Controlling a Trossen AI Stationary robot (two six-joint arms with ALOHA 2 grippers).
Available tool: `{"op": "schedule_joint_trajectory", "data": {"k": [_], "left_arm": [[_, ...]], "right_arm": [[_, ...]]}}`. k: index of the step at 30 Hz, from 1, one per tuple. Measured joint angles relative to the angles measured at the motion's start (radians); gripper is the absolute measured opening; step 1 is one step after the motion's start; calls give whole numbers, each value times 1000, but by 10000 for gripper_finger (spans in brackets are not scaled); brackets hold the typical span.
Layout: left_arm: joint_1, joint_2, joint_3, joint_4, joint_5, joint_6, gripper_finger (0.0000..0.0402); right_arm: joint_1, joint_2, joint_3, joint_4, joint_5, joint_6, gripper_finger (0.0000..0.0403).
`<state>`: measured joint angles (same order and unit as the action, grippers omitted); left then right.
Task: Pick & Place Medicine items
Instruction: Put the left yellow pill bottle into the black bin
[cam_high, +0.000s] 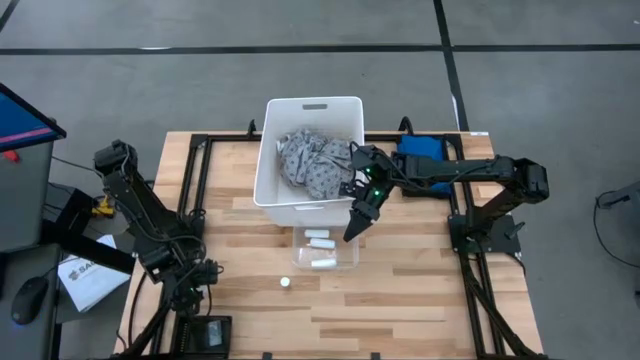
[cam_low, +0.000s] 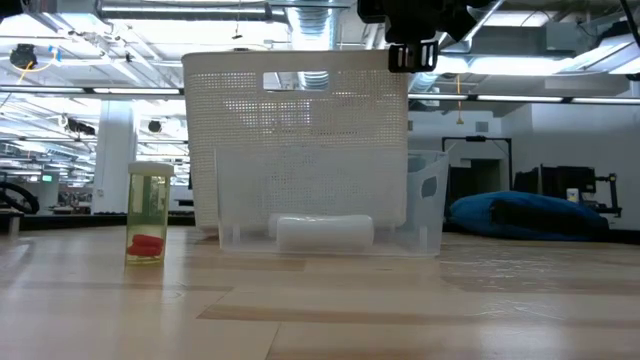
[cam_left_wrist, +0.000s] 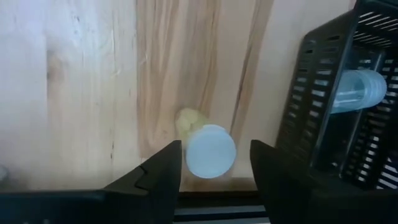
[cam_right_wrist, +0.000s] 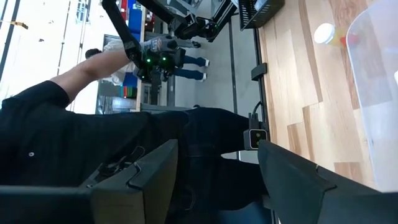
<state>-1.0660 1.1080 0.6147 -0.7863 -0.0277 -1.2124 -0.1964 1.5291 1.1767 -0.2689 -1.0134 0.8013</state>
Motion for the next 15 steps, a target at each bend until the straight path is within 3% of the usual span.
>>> {"op": "schedule_joint_trajectory", "data": {"k": [15], "left_arm": [[0,0,0,-2,-9,-53,122]], "right_arm": [[-1,0,0,0,0,0,220]]}}
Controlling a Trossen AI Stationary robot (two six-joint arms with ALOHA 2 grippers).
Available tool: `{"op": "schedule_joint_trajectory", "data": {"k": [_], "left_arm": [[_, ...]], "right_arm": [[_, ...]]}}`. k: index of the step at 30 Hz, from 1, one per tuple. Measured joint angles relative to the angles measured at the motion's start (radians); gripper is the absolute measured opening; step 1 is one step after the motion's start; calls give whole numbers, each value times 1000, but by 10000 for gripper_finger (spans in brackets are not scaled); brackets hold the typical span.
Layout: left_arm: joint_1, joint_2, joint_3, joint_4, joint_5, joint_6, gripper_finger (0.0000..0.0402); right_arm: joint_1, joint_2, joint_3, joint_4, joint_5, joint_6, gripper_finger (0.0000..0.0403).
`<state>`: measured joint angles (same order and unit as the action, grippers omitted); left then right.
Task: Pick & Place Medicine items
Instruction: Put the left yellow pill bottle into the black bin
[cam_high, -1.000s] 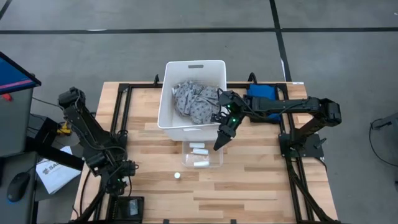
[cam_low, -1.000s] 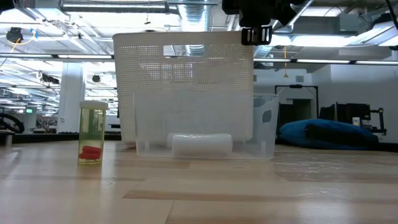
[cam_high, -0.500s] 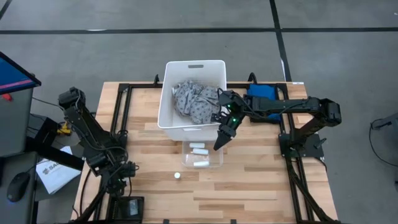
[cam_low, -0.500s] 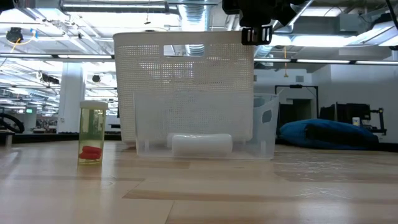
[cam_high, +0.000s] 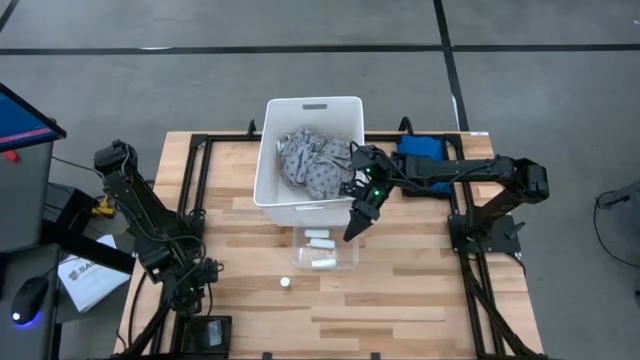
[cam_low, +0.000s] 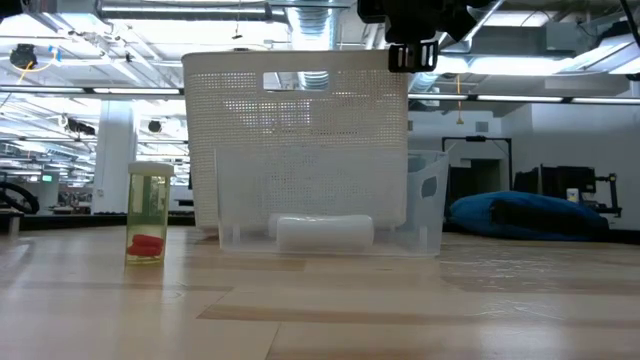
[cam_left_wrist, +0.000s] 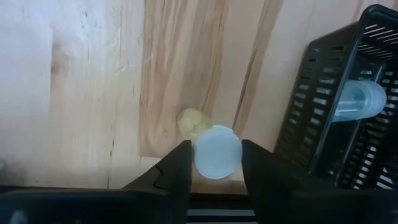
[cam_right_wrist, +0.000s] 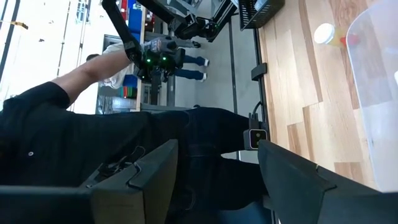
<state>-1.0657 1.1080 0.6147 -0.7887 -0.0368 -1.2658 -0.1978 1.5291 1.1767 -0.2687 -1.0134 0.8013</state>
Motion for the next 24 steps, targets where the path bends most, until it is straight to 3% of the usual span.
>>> {"op": "schedule_joint_trajectory", "data": {"k": [16,24], "left_arm": [[0,0,2,12,-27,-52,105],[31,0,85,18,-64,-24,105]], "right_arm": [[3,0,0,0,0,3,220],[6,0,0,0,3,6,220]]}}
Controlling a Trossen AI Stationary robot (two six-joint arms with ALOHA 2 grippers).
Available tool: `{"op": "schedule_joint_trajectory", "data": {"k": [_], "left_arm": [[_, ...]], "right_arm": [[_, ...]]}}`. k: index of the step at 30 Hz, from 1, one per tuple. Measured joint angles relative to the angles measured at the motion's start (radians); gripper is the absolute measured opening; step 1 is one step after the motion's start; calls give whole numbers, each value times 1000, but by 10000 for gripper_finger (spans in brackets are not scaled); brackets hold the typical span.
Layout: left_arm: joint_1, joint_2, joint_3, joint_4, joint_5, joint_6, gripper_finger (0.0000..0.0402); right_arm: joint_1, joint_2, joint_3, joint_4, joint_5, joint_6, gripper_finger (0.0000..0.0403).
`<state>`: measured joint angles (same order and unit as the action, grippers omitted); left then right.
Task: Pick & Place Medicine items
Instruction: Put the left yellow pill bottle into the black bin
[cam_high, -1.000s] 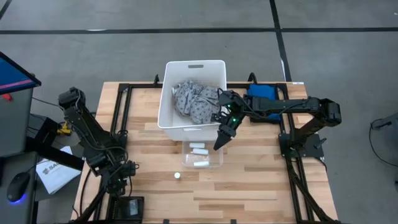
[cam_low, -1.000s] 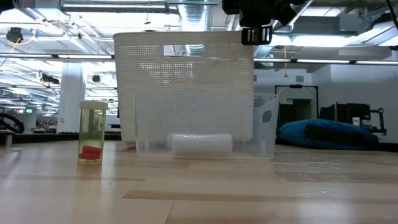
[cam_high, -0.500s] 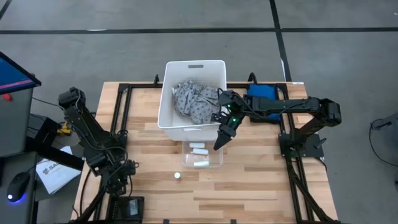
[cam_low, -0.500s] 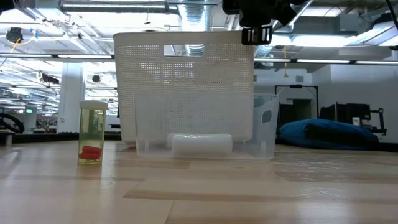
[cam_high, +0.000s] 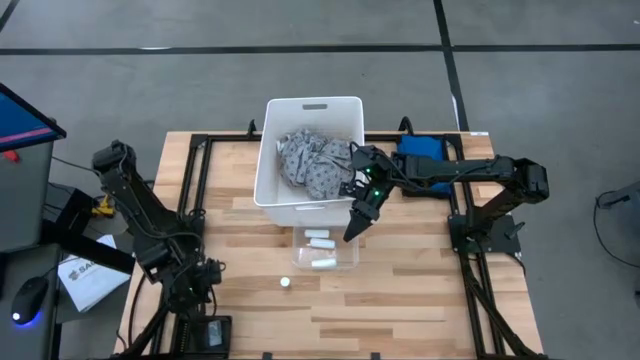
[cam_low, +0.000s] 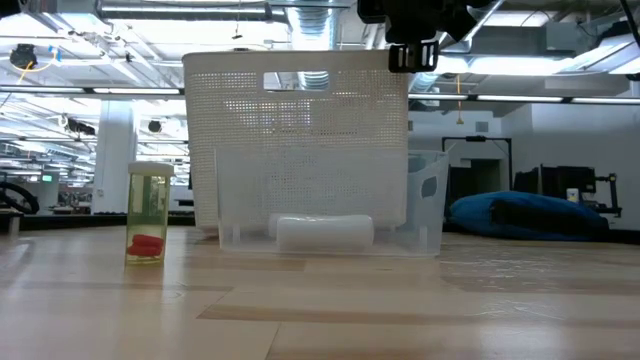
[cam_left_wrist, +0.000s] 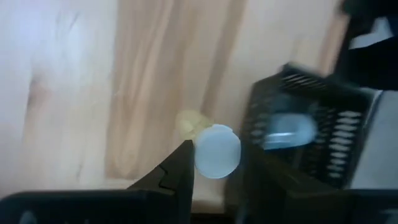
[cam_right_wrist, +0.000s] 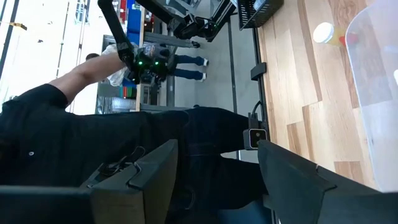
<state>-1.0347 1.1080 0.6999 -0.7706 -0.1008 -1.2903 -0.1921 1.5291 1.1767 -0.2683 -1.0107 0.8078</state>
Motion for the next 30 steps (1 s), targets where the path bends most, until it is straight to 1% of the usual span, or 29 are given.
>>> {"op": "schedule_joint_trajectory", "data": {"k": [5,8,11,13,16,21,24,26,30], "left_arm": [[50,0,83,14,-13,70,104],[59,0,137,23,-4,79,104],[48,0,172,36,6,56,104],[33,0,182,69,30,37,104],[0,11,182,102,52,-28,104],[-60,71,182,166,54,-101,104],[-85,125,182,199,82,-118,104],[-98,166,182,191,101,-158,104],[-120,238,182,195,107,-218,106]], "right_arm": [[0,0,0,0,0,-1,220],[1,0,0,0,0,-3,220],[4,0,0,0,0,-4,220],[5,0,0,0,1,-7,220],[5,0,0,0,-1,-14,220],[7,0,0,0,-2,-22,220],[8,0,0,-1,-1,-22,220],[8,0,0,-1,-2,-21,220],[8,0,0,-1,-3,-19,220]]}}
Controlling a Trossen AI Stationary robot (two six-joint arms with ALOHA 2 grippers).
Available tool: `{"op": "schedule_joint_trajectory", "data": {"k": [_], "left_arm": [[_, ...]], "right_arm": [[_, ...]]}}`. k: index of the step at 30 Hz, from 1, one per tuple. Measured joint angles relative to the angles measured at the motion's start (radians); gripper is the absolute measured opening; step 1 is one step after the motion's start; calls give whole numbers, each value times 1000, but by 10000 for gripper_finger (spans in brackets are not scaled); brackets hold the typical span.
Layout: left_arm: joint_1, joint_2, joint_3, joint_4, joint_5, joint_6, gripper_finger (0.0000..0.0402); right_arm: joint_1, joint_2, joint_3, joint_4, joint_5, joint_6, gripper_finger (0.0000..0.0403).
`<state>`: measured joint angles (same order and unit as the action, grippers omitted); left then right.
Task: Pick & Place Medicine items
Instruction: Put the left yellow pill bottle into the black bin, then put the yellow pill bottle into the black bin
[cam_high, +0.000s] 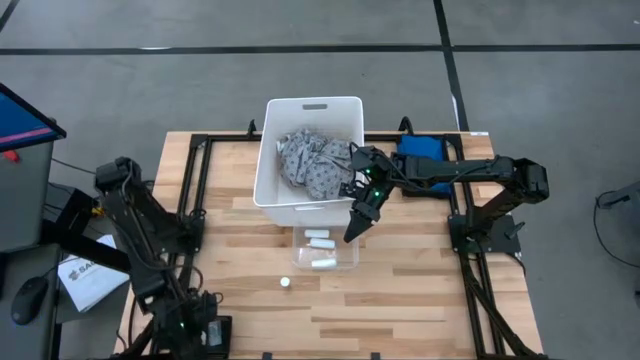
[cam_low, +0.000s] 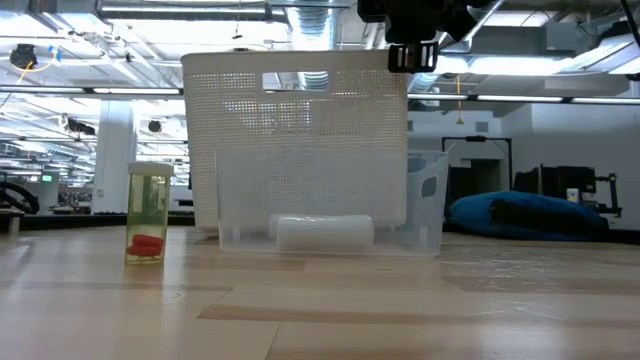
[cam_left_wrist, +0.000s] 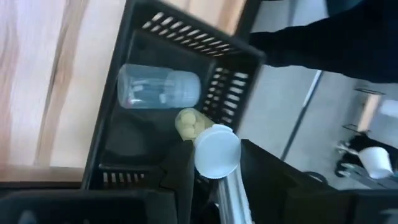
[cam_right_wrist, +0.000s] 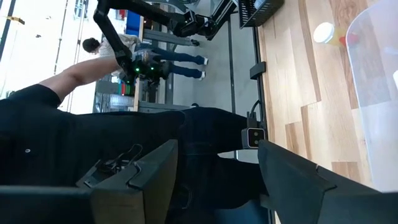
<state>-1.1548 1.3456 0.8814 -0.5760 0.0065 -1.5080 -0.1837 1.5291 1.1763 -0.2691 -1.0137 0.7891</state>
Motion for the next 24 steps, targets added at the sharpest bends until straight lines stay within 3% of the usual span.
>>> {"op": "schedule_joint_trajectory", "data": {"k": [11,24], "left_arm": [[-1,85,0,-12,1,-139,118],[-1,-2,0,-24,-97,-117,199]], "right_arm": [[0,0,0,0,-8,4,220],[8,0,0,1,-13,-3,220]]}}
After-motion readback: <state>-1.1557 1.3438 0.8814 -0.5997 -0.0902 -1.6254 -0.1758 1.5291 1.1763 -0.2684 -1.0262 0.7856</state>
